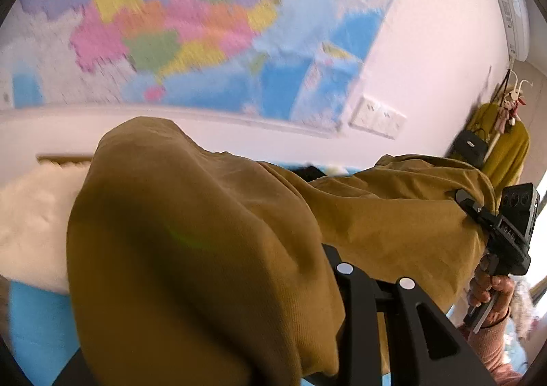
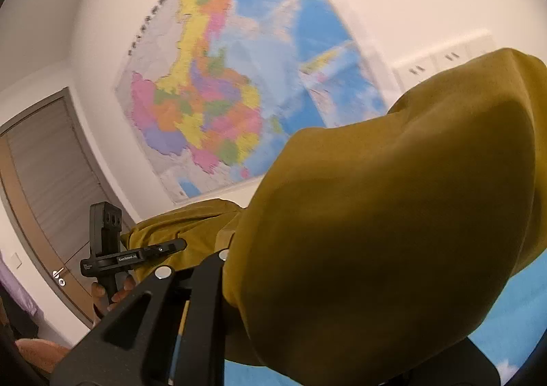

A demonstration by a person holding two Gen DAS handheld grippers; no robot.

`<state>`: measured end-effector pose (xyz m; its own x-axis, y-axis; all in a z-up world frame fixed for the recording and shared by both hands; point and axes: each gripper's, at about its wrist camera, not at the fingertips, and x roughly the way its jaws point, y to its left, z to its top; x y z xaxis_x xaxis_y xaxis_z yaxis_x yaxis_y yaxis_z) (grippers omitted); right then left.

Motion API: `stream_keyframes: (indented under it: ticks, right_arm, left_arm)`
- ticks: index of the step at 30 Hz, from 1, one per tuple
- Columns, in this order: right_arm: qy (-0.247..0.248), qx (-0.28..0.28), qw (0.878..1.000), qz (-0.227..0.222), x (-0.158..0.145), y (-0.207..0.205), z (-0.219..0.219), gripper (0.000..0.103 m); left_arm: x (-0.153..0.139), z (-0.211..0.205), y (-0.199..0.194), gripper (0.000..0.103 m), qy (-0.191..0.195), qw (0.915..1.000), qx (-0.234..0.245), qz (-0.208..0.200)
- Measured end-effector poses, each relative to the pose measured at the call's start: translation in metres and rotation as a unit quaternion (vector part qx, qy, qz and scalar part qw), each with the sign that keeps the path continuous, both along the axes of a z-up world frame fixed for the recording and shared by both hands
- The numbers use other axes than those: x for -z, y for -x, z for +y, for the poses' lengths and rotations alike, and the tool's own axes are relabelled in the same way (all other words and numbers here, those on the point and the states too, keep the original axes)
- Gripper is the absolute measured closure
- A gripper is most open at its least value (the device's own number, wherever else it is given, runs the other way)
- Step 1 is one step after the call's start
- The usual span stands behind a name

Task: Fold large clothes

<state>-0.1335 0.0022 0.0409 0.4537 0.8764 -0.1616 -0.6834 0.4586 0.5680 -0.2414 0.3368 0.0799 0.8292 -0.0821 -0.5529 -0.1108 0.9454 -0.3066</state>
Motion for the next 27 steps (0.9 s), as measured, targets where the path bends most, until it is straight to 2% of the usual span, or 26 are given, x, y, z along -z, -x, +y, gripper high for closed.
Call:
stream_keyframes:
  ticks: [6, 10, 12, 17, 24, 25, 27]
  right_arm:
    - [-0.017, -0.044, 0.998, -0.034, -0.027, -0.024, 0.072, 0.088]
    - [-0.023, -0.072, 0.996, -0.048, -0.036, -0.036, 0.121, 0.088]
    - [-0.019, -0.089, 0.995, -0.051, -0.038, -0.042, 0.151, 0.088]
    - [-0.012, -0.120, 0.991, -0.048, -0.035, -0.054, 0.220, 0.088]
    - [0.000, -0.142, 0.988, -0.058, -0.028, -0.057, 0.300, 0.088]
    - [0.005, -0.142, 0.988, -0.061, -0.029, -0.056, 0.308, 0.088]
    - [0.022, -0.142, 0.985, -0.100, -0.033, -0.048, 0.331, 0.088]
  left_arm:
    - [-0.037, 0.050, 0.015, 0.074, -0.037, 0.9973, -0.061, -0.018]
    - [-0.052, 0.089, 0.021, 0.074, -0.063, 0.9915, -0.112, -0.021]
    - [-0.056, 0.113, 0.027, 0.074, -0.063, 0.9875, -0.143, -0.018]
    - [-0.054, 0.160, 0.027, 0.074, -0.083, 0.9783, -0.190, -0.005]
    - [-0.039, 0.240, 0.023, 0.074, -0.090, 0.9634, -0.252, -0.001]
    - [-0.035, 0.254, 0.022, 0.074, -0.093, 0.9606, -0.262, 0.001]
    - [-0.028, 0.272, 0.022, 0.074, -0.091, 0.9580, -0.272, 0.002]
